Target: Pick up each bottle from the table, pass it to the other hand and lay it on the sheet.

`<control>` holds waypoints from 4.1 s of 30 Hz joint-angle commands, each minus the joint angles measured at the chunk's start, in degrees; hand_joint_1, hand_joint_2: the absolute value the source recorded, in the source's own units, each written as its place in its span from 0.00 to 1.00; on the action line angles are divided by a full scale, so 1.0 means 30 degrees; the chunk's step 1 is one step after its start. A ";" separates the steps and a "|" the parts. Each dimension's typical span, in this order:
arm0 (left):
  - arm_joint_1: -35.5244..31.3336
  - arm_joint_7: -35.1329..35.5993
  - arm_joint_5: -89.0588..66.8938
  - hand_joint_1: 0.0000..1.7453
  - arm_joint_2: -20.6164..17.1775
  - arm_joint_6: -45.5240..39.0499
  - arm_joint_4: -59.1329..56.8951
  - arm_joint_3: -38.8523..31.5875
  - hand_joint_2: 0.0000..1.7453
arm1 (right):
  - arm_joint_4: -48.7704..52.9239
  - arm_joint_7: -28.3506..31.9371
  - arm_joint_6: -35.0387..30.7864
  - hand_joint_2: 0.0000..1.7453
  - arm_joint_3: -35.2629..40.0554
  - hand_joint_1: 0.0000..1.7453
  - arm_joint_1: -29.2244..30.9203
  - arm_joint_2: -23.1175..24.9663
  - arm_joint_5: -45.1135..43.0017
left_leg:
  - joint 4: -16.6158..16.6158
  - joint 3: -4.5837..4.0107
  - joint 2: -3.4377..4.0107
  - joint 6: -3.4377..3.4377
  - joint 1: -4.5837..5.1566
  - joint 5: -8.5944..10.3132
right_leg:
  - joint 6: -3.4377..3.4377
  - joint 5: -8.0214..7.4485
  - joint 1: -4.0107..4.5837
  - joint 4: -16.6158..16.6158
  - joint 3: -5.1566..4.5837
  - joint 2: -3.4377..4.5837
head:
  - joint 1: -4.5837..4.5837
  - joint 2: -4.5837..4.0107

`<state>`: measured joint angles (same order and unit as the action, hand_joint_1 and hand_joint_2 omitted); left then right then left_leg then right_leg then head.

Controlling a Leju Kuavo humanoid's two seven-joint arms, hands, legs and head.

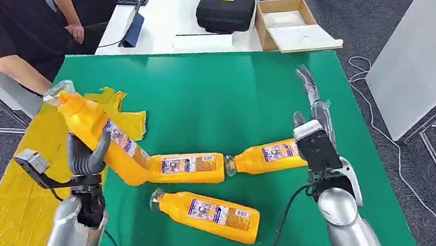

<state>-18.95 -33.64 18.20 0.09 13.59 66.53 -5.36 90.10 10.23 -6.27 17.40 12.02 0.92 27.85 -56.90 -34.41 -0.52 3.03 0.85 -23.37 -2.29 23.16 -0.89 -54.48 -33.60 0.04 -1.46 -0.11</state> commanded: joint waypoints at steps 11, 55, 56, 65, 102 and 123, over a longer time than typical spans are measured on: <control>-0.4733 0.2078 -2.6005 1.00 -0.3720 -1.7864 -0.5036 -0.1714 1.00 | -0.3780 -0.0311 0.2146 0.00 0.1334 0.00 0.3481 0.0695 -0.0051 | -0.0016 0.0035 0.0052 -0.0116 -0.0018 0.0022 | 0.0070 -0.0002 0.0007 -0.0079 0.0008 0.0042 | 0.0015 0.0000; -0.4079 1.2793 -3.6068 0.00 -0.3071 -1.7864 -1.0266 1.0940 1.00 | -0.7939 0.1016 0.3183 0.00 0.5189 0.00 0.5267 0.0532 -0.1334 | -0.0004 -0.0022 0.0021 -0.0127 -0.0004 0.0072 | 0.0105 -0.0036 -0.0065 -0.0078 -0.0024 -0.0001 | 0.0015 0.0000; -0.4079 1.2793 -3.6068 0.00 -0.3071 -1.7864 -1.0266 1.0940 1.00 | -0.7939 0.1016 0.3183 0.00 0.5189 0.00 0.5267 0.0532 -0.1334 | 0.0001 -0.0034 0.0015 -0.0109 -0.0004 0.0080 | 0.0094 -0.0044 -0.0063 -0.0070 -0.0035 -0.0001 | 0.0015 0.0000; -0.4485 1.3885 -3.6068 0.00 -0.3424 -1.7864 -1.1384 0.8730 0.00 | -0.7079 0.1148 0.3211 0.00 0.5125 0.00 0.3947 0.0319 -0.1182 | 0.0009 -0.0007 0.0003 -0.0138 -0.0007 0.0084 | 0.0115 -0.0046 -0.0054 -0.0068 -0.0015 -0.0004 | 0.0015 0.0000; -0.4802 -0.2120 -0.6585 0.00 -0.3965 -1.1369 -0.3610 -0.2621 0.00 | -0.1943 0.0171 0.4763 1.00 -0.1712 0.00 -0.1380 -1.0677 0.2755 | -0.0053 -0.0168 -0.0228 -0.0106 0.0055 0.0153 | 0.0130 -0.0058 -0.0066 -0.0107 -0.0173 -0.0223 | 0.0007 0.0000; -0.6559 -0.2120 -0.6072 0.00 -0.4217 -1.1027 -0.5489 -0.1537 0.00 | -0.4806 0.0579 0.8937 1.00 0.2272 0.00 0.1839 -1.2226 0.5125 | -0.0034 -0.0156 0.0047 -0.0093 0.0053 0.0155 | 0.0089 -0.0164 -0.0053 -0.0081 -0.0193 0.0027 | 0.0015 0.0000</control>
<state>-31.93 -40.15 -0.24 -12.37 -20.20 58.29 -12.39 89.25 10.34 16.49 13.20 1.42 -37.79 41.55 -56.92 -35.03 -0.57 3.03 1.08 -22.86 -2.18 22.71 -1.11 -54.71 -34.30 -0.07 -1.42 -0.11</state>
